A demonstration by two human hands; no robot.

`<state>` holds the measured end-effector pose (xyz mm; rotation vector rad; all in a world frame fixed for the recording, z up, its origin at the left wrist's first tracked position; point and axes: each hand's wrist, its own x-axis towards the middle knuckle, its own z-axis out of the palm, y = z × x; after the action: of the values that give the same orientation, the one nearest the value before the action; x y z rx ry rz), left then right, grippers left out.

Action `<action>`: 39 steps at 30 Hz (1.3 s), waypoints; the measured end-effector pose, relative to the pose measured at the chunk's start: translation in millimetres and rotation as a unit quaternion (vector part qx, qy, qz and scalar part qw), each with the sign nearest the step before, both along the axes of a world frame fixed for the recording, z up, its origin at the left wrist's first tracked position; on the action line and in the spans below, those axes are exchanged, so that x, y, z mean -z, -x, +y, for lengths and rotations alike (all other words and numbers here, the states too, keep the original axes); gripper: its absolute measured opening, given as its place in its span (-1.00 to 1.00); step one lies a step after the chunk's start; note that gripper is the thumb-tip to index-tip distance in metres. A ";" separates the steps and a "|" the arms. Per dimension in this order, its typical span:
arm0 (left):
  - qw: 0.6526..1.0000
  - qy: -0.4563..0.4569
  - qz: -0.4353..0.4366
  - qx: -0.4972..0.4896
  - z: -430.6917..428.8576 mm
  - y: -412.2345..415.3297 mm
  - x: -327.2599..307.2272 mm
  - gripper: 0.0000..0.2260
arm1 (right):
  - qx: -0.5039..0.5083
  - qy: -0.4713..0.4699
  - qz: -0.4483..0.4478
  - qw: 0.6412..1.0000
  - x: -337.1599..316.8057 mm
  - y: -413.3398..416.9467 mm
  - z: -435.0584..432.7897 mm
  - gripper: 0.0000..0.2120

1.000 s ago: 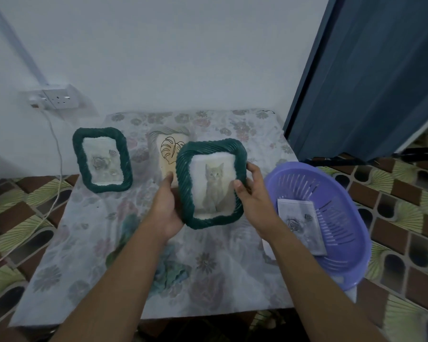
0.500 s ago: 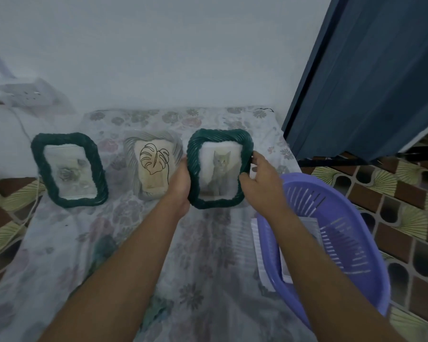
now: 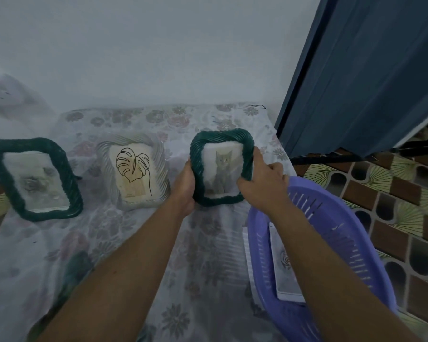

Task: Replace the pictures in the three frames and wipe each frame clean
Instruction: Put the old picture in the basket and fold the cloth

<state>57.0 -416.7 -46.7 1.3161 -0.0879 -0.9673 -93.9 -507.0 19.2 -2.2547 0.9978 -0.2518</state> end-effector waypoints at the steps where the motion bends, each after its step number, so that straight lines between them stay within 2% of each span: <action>1: 1.000 -0.006 -0.001 0.001 -1.5 -1.2 0.5 -0.57 | -0.001 0.001 0.003 1.000 -0.1 -0.9 -0.4 -0.21; 13: 0.998 -0.051 -0.021 -0.015 -4.8 -8.7 3.5 -0.51 | -0.005 -0.016 0.037 0.999 -2.8 -6.9 6.3 -0.08; 16: 0.998 -0.055 -0.017 -0.027 -4.8 -7.1 0.1 -0.48 | 0.002 -0.012 0.036 0.999 -1.7 -8.0 7.7 -0.11; 22: 0.996 -0.074 -0.018 -0.054 -2.9 -11.5 5.7 -0.16 | 0.023 -0.034 0.040 0.998 -8.7 -7.1 11.5 -0.14; 26: 0.990 -0.111 -0.061 -0.068 -0.6 -9.7 12.0 0.05 | 0.026 -0.038 0.026 0.999 -15.0 -4.0 16.7 -0.15; 28: 0.981 -0.138 -0.120 -0.063 6.6 6.6 -9.7 -0.08 | 0.029 -0.034 0.018 0.999 -18.3 -1.5 20.9 -0.16; 31: 0.946 -0.168 -0.264 -0.077 16.5 29.0 -24.6 -0.44 | 0.031 -0.035 0.002 0.999 -25.6 3.9 29.9 -0.19; 36: 0.890 -0.183 -0.399 -0.124 43.1 55.6 -21.0 -0.49 | 0.035 -0.049 -0.023 0.998 -36.2 22.9 50.9 -0.27; 39: 0.849 -0.235 -0.458 -0.116 61.0 81.4 -23.3 -0.67 | 0.040 -0.057 -0.026 0.997 -34.0 38.8 63.1 -0.32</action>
<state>-24.4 -355.7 -23.4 2.1069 -0.4317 -0.0670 -132.7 -443.9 53.2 -2.0979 1.0487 -0.2792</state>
